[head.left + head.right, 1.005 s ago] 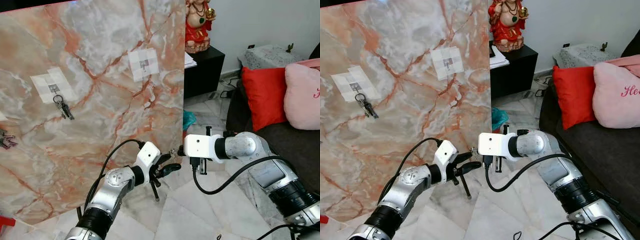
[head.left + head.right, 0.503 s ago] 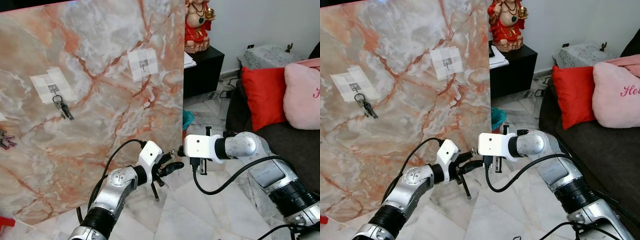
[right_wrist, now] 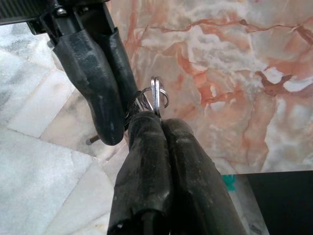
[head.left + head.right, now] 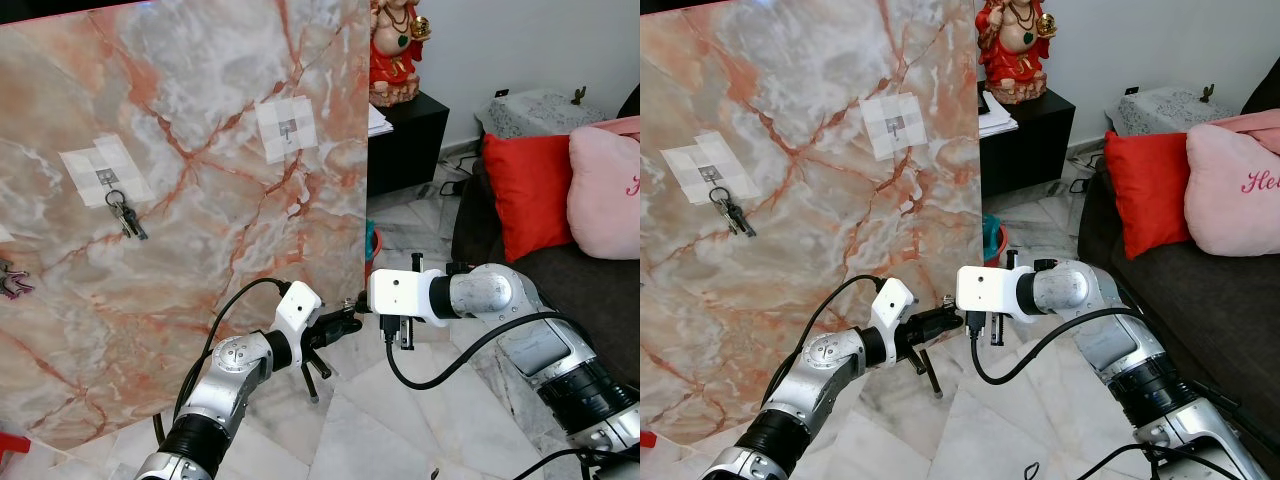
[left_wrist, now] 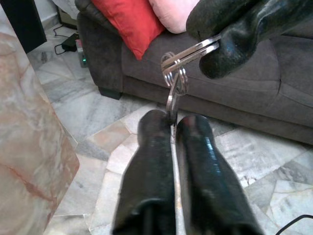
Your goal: Hang keys on a hook
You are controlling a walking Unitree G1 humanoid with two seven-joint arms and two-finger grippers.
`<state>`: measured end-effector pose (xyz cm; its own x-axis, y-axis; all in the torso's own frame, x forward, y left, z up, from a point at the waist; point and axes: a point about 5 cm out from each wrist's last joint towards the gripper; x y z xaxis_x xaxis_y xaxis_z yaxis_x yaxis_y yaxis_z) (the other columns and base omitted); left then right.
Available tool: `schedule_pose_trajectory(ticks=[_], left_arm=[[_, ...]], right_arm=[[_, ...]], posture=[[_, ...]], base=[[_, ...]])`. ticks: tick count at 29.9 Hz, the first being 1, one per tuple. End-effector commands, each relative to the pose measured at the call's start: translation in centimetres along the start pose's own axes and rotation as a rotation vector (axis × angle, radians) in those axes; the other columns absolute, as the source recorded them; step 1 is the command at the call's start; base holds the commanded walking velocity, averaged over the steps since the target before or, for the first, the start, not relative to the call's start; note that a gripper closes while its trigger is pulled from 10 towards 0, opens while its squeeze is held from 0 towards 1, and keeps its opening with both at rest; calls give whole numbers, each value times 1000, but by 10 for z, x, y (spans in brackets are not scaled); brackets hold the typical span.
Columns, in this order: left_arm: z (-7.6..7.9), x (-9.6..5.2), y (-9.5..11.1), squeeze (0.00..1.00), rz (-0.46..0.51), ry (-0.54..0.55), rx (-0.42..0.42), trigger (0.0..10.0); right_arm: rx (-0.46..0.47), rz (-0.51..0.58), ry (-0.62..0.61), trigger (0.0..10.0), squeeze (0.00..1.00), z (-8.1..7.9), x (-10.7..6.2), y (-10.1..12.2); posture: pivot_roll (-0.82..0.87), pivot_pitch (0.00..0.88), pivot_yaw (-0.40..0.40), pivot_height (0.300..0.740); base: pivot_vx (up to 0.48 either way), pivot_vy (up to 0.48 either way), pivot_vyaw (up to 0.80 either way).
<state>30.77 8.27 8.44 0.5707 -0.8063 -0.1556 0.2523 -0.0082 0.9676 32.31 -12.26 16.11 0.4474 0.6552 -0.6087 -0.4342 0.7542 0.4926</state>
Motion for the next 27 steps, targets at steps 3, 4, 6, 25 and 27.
schedule_pose_trajectory(ticks=[3,4,6,25,27], left_arm=[[-2,-1,5,0,22,-3,10,0],[-2,-1,5,0,22,-3,10,0],[-2,-1,5,0,23,-2,9,0],[-10,-12,6,0,22,26,21,0],[-10,-12,6,0,22,25,21,0]], right_arm=[[-19,16,-7,10000,0,2,0,6],[-19,16,-6,10000,0,2,0,6],[-18,15,-6,10000,0,2,0,6],[6,-66,-6,10000,0,0,-2,-12],[8,-79,-5,10000,0,-1,-3,-15]], posture=[[117,0,33,740],[117,0,33,740],[117,0,32,740],[121,0,33,740],[122,0,33,740]], base=[[0,0,0],[0,0,0],[0,0,0],[0,0,0],[0,0,0]])
Point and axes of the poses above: a point about 5 cm out from each wrist's last joint towards the gripper, its own x axis pointing out of the wrist towards the gripper, its own y axis along the axis of the wrist's last joint, z = x × y, and after that the axes turned 10 degrees about -x, right-handed
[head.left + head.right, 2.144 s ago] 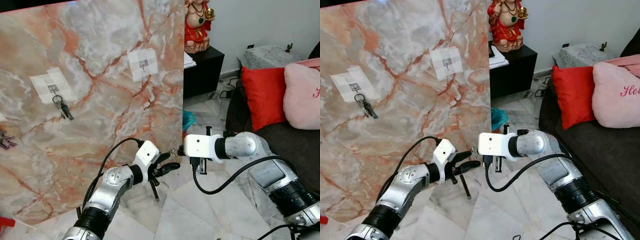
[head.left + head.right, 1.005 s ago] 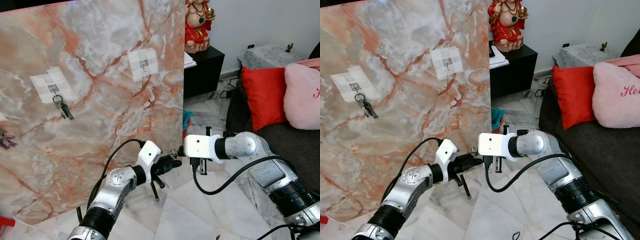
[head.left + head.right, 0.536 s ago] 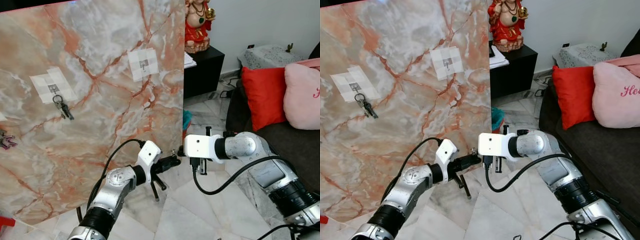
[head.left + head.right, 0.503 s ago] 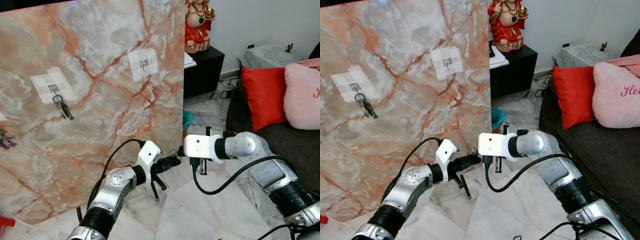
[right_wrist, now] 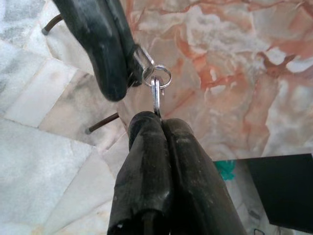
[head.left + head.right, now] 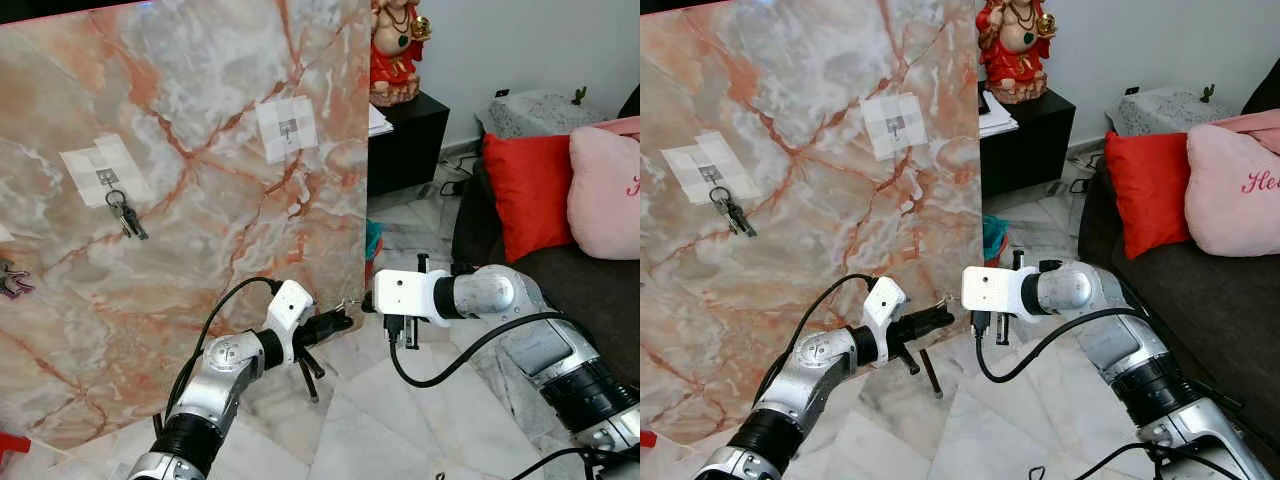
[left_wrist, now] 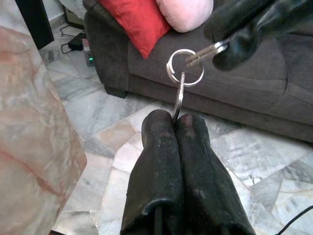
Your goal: Hang keys on a hook
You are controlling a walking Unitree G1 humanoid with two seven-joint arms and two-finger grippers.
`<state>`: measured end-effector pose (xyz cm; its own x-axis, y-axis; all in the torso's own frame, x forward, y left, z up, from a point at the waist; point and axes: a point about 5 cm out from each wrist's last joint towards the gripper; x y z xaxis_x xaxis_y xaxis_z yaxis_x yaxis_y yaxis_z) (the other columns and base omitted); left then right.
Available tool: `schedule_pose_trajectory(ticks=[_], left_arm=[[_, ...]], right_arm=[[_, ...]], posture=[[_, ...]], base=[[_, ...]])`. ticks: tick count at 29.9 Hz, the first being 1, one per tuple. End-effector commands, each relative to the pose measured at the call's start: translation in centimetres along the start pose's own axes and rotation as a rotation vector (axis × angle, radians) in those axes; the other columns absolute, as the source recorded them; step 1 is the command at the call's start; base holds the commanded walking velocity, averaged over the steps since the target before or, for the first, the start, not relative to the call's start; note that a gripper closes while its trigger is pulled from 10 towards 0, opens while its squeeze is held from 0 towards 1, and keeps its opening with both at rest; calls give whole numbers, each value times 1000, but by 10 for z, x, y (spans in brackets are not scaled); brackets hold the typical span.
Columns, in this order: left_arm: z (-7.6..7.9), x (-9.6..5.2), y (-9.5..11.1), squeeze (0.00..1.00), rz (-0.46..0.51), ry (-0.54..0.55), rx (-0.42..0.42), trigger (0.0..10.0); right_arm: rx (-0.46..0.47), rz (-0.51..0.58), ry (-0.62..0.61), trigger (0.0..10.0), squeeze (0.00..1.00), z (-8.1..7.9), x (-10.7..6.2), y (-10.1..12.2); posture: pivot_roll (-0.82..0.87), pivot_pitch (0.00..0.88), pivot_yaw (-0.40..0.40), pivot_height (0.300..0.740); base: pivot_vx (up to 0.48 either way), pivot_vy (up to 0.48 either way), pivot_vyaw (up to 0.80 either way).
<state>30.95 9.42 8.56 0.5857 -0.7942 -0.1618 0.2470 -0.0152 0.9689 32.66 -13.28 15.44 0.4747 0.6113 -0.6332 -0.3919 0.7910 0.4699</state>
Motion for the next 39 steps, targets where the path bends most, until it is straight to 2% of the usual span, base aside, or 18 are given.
schedule_pose_trajectory(ticks=[1,29,30,31,32,35,36,39], left_arm=[[-2,-4,5,0,24,3,12,0],[-2,-5,4,0,21,11,23,0],[-4,-5,4,0,10,25,42,9176],[-5,-5,3,0,3,34,56,9176],[-5,-5,2,0,-5,43,71,10000],[-5,-5,2,0,-4,44,70,10000],[-5,-5,3,1000,0,38,73,10000],[-4,-5,3,1000,2,26,70,10000]], right_arm=[[-12,-27,-2,10000,0,1,-1,-4],[-5,-39,2,10000,0,-1,2,-8],[-6,-40,1,10000,0,0,2,-8],[-8,-40,1,10000,0,0,2,-8],[-9,-39,-1,10000,0,1,2,-7],[-12,-36,-2,10000,0,1,2,-6],[-16,-33,-2,10000,0,2,1,-5],[-19,-30,-3,10000,0,2,1,-4]], posture=[[121,0,33,740],[124,0,29,740],[125,0,29,740],[125,0,29,740],[124,0,29,740],[124,0,29,740],[124,0,29,740],[123,0,29,740]], base=[[0,0,0],[0,0,0],[0,0,0],[0,0,0],[0,0,0],[0,0,0],[0,0,0],[0,0,0]])
Point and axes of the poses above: a point about 5 cm out from each wrist's last joint towards the gripper, its own x axis pointing out of the wrist towards the gripper, its own y axis along the axis of the wrist's last joint, z = x × y, and after that the axes turned 10 degrees about -x, right-handed
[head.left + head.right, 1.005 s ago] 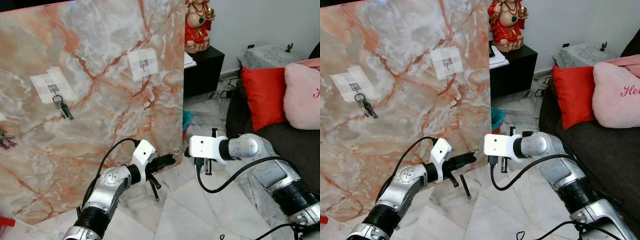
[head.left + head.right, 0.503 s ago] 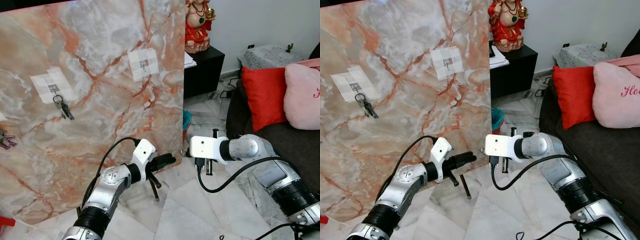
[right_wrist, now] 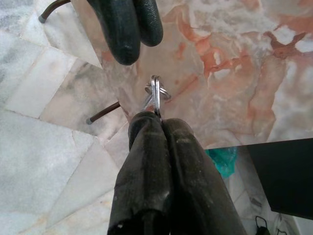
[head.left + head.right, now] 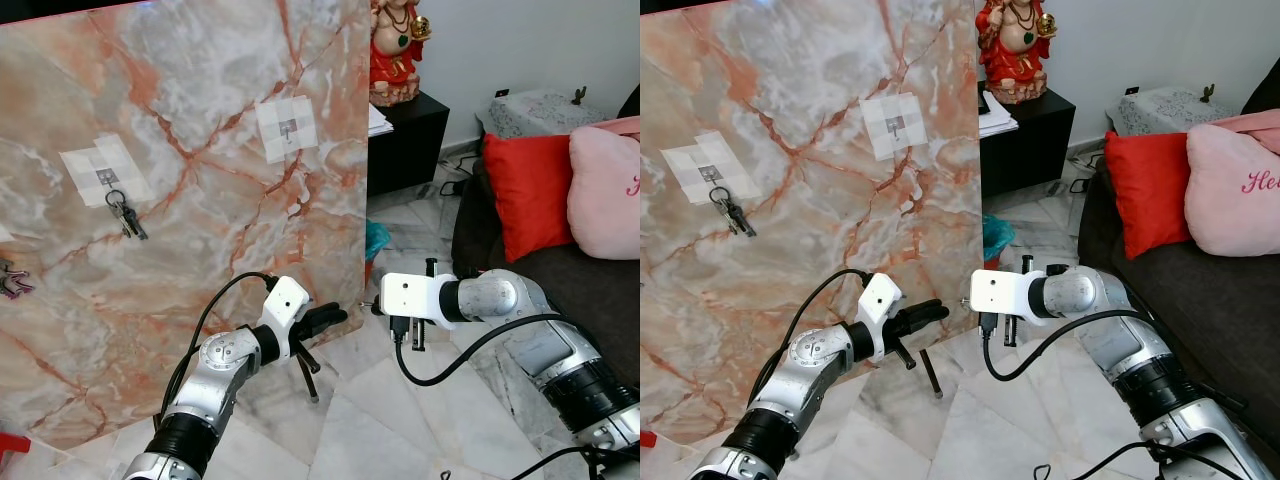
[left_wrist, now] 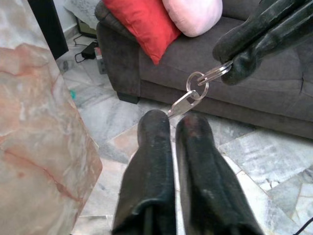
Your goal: Hang keys on a hook
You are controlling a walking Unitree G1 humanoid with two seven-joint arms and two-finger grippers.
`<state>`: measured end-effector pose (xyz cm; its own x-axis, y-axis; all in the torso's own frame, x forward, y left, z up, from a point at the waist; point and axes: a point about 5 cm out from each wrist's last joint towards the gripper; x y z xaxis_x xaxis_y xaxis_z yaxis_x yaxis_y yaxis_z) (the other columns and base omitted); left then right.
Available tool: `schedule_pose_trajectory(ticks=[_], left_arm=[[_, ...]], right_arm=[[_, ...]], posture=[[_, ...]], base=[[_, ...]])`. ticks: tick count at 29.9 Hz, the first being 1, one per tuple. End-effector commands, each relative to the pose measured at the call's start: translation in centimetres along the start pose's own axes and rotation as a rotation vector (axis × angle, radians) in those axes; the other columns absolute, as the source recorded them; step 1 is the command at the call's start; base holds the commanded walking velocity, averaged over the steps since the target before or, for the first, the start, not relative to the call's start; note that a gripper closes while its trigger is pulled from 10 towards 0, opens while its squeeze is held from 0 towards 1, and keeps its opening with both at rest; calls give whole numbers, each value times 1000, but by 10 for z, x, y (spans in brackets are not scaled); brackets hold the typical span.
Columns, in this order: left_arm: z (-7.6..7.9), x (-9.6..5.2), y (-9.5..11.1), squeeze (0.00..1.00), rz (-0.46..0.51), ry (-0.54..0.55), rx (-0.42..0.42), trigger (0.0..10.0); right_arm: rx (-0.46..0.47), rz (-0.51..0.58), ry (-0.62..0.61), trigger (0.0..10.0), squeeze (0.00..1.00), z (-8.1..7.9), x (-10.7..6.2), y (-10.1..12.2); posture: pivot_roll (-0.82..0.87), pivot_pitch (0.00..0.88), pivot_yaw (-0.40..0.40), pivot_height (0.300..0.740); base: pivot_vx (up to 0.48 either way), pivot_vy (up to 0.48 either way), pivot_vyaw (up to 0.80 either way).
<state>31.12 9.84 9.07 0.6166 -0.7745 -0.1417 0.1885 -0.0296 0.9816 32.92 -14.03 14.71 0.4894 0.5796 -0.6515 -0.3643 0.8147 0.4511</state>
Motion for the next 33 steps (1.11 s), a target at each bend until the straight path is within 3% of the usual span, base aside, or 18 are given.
schedule_pose_trajectory(ticks=[1,16,24,25,26,33], left_arm=[[0,-1,-2,1000,-23,-13,11,10000],[7,-1,-5,1000,-33,-105,-33,10000],[2,-4,-4,1000,-21,-89,-41,10000],[2,-4,-3,106,-18,-86,-45,10000],[1,-4,-3,0,-11,-87,-58,10000],[2,-3,-1,0,0,-93,-71,10000]], right_arm=[[-32,11,-4,10000,0,5,-1,7],[-59,51,-17,10000,0,11,-6,16],[-75,89,-19,10000,0,14,-11,23],[-76,95,-19,10000,0,14,-11,24],[-78,101,-25,10000,0,16,-12,26],[-83,129,-26,10000,0,18,-17,29]], posture=[[123,0,29,740],[119,0,28,740],[116,0,29,740],[117,0,29,740],[116,0,30,740],[112,0,31,740]], base=[[0,0,0],[0,0,0],[0,0,0],[0,0,0],[0,0,0],[0,0,0]])
Point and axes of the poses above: a point about 5 cm out from each wrist's last joint towards the gripper, its own x axis pointing out of the wrist towards the gripper, its own y axis along the axis of the wrist's last joint, z = x × y, and after that the axes turned 10 degrees about -x, right-handed
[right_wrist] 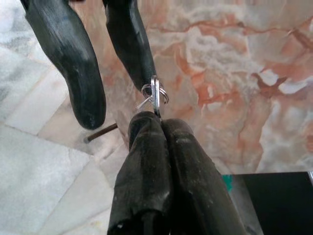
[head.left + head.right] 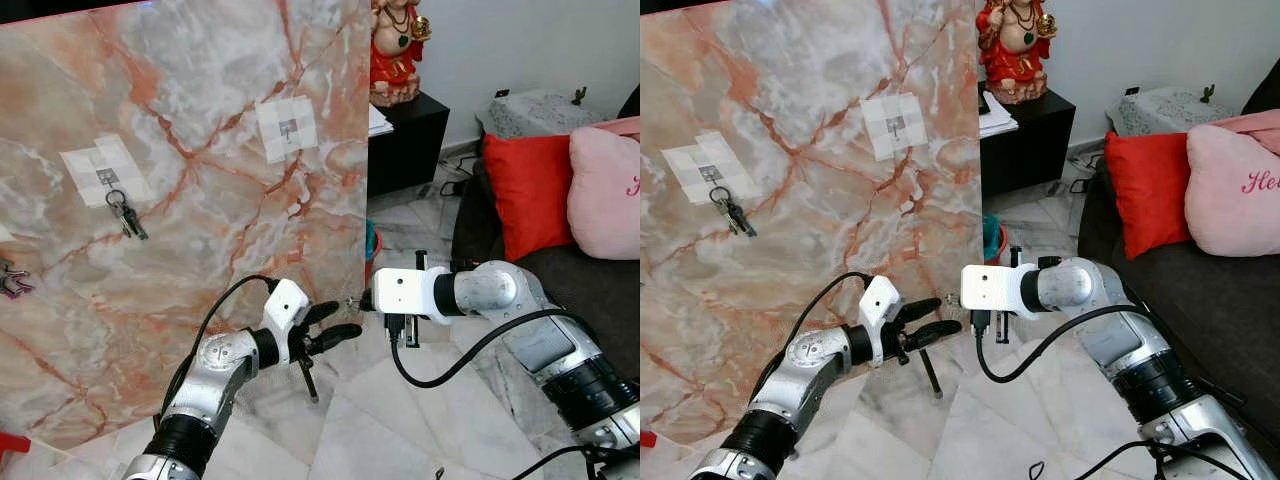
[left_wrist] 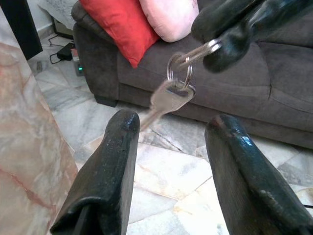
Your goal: Hang keys on a hook
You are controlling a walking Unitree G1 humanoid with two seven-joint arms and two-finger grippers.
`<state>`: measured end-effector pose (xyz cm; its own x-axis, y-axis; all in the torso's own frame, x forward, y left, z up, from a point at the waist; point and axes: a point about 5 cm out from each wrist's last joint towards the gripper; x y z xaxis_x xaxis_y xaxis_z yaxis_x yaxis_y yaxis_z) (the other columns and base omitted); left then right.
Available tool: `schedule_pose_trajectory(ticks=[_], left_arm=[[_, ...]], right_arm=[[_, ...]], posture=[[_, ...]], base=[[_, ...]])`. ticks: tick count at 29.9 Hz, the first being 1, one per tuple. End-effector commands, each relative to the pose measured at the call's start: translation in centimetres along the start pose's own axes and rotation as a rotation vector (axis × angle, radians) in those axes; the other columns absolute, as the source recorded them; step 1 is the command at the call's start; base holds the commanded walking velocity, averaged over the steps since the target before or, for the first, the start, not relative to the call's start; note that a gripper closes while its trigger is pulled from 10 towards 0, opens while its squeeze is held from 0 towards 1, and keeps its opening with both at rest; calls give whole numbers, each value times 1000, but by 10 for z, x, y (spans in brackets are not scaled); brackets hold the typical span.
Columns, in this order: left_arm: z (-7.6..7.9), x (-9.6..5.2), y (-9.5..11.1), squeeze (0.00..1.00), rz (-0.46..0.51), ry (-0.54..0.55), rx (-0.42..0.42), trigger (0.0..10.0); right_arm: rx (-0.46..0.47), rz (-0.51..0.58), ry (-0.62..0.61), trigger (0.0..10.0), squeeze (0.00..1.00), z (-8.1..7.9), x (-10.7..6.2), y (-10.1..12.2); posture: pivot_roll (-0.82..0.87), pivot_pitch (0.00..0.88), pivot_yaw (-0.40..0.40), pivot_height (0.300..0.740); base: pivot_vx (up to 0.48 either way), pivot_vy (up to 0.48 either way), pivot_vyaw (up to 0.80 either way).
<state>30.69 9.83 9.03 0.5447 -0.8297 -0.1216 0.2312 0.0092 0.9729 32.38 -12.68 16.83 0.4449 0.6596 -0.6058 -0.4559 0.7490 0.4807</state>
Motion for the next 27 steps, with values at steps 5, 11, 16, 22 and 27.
schedule_pose_trajectory(ticks=[5,11,16,22,27], left_arm=[[1,1,-1,0,-8,-20,-21,10000],[5,5,-2,0,-13,-39,-27,10000],[9,10,-3,0,-14,-50,-28,10000],[13,14,-4,0,-13,-72,-41,10000],[8,13,-5,0,-21,-30,-25,10000]], right_arm=[[-28,23,-33,10000,0,10,-9,6],[-30,35,-31,10000,0,9,-9,9],[-30,42,-24,10000,0,8,-8,10],[-29,44,-21,10000,0,8,-8,10],[-28,42,-18,10000,0,7,-8,9]], posture=[[110,0,33,740],[109,0,33,740],[108,0,33,740],[107,0,34,740],[107,0,34,740]], base=[[0,0,0],[0,0,0],[0,0,0],[0,0,0],[0,0,0]])
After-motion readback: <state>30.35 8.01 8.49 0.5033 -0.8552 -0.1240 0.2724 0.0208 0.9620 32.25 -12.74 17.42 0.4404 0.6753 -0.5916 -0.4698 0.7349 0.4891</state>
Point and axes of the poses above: a point about 5 cm out from each wrist's last joint towards the gripper, its own x axis pointing out of the wrist towards the gripper, its own y axis along the axis of the wrist's last joint, z = x × y, and after that the axes turned 10 degrees about -x, right-handed
